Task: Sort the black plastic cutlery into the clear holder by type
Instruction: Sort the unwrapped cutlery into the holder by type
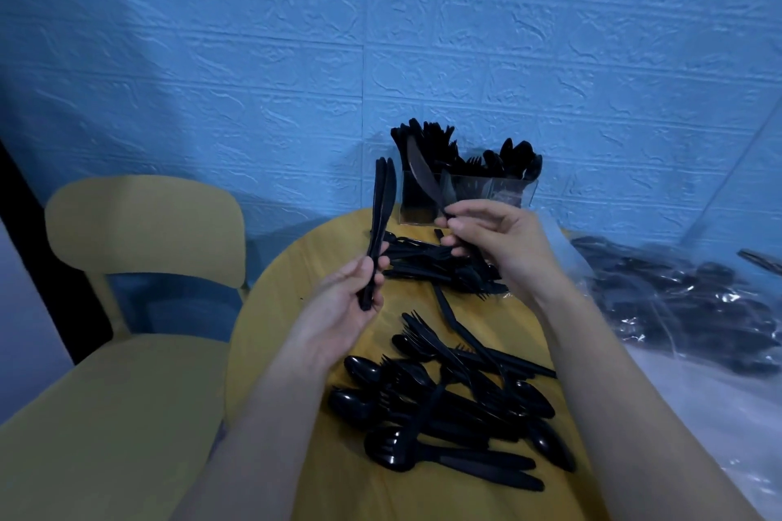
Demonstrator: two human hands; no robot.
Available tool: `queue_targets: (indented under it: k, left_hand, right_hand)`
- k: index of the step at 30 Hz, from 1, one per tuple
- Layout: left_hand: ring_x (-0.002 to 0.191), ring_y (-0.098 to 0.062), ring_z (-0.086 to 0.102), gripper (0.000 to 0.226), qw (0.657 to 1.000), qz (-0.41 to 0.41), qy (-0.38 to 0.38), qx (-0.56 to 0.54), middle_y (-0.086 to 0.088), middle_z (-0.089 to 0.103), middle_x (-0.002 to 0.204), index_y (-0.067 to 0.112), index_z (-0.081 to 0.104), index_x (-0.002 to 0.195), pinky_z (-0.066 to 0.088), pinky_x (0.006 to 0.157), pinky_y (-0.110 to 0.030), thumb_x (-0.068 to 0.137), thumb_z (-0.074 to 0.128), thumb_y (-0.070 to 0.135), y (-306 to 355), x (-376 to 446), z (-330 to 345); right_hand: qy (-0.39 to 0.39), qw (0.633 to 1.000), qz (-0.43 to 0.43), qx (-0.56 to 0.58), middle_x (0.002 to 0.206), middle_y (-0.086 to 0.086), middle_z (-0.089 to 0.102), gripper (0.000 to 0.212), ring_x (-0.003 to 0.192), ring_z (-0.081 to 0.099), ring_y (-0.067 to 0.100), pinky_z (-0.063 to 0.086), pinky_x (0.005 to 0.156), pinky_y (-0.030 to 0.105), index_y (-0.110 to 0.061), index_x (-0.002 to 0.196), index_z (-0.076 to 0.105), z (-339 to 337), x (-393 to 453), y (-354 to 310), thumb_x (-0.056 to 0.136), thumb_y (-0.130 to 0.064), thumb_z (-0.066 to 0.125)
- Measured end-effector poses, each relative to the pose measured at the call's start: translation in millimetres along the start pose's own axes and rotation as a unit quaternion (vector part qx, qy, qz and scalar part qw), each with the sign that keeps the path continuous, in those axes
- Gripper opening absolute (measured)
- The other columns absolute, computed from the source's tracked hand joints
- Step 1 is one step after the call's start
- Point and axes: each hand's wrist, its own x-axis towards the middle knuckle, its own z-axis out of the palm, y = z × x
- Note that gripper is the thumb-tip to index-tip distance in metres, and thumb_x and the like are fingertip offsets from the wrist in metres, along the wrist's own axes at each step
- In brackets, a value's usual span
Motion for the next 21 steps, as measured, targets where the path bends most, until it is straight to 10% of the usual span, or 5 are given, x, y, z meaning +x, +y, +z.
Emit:
queue_targets:
  k: [21]
  left_hand:
    - [0.094, -0.006, 0.066, 0.028, 0.99, 0.091, 0.027, 0.101, 0.005, 0.072, 0.104, 0.022, 0.061, 0.118, 0.055, 0.074, -0.021, 0.096, 0.049, 0.009, -11.0, -1.0, 8.9]
  right_hand:
    - [0.061, 0.904, -0.14, -0.4, 0.11, 0.0, 0.057, 0.043, 0.101, 0.055, 0.012, 0.046, 0.088, 0.026, -0.017, 0.138, 0.05, 69.6, -8.7, 47.3, 0.097, -0.028, 0.052]
